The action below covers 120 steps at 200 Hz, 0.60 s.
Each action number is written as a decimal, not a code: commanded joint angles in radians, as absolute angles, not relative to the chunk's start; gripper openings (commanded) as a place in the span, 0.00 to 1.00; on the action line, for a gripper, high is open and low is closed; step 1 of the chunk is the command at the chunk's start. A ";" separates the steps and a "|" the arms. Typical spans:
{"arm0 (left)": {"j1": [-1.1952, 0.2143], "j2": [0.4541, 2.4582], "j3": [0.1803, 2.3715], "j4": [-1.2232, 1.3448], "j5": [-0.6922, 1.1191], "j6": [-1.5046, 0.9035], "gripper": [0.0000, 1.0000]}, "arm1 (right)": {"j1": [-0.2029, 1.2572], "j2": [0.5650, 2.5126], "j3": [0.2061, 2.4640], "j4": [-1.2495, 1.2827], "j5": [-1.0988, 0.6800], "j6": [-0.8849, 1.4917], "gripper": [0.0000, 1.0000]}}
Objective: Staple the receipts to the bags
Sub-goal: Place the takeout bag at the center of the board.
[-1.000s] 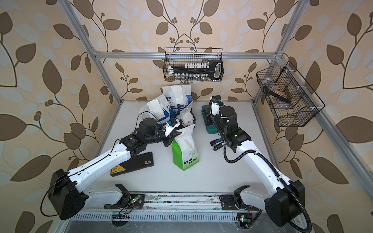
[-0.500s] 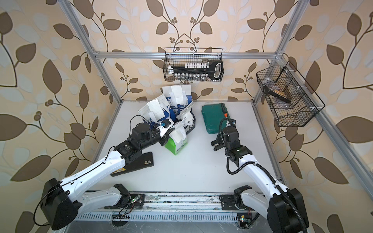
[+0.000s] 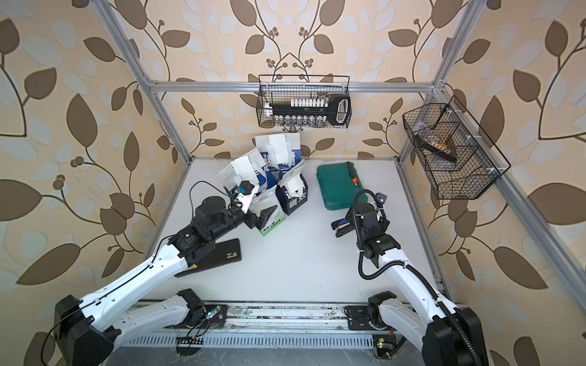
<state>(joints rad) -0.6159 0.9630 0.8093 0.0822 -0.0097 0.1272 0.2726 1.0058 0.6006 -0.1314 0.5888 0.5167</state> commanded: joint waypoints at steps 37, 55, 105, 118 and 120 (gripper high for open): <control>-0.586 0.755 0.773 -0.088 -0.604 -0.078 0.99 | 0.266 1.188 0.472 0.299 0.723 0.163 1.00; -0.542 0.697 0.732 -0.174 -0.672 -0.177 0.99 | 0.266 1.310 0.469 0.401 0.741 0.126 1.00; -0.404 0.712 0.615 -0.260 -0.807 -0.257 0.99 | 0.267 1.402 0.397 0.711 0.502 -0.088 1.00; -0.351 0.743 0.584 -0.217 -0.777 -0.253 0.99 | 0.246 1.470 0.328 0.919 0.447 -0.123 1.00; -0.344 0.749 0.579 -0.211 -0.770 -0.252 0.99 | 0.242 1.476 0.329 0.929 0.461 -0.117 1.00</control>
<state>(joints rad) -0.4168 0.7055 0.6193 -0.2218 -0.7277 -0.2035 0.2642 1.4082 0.4049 0.6048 0.5682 -0.0040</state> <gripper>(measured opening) 0.990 0.996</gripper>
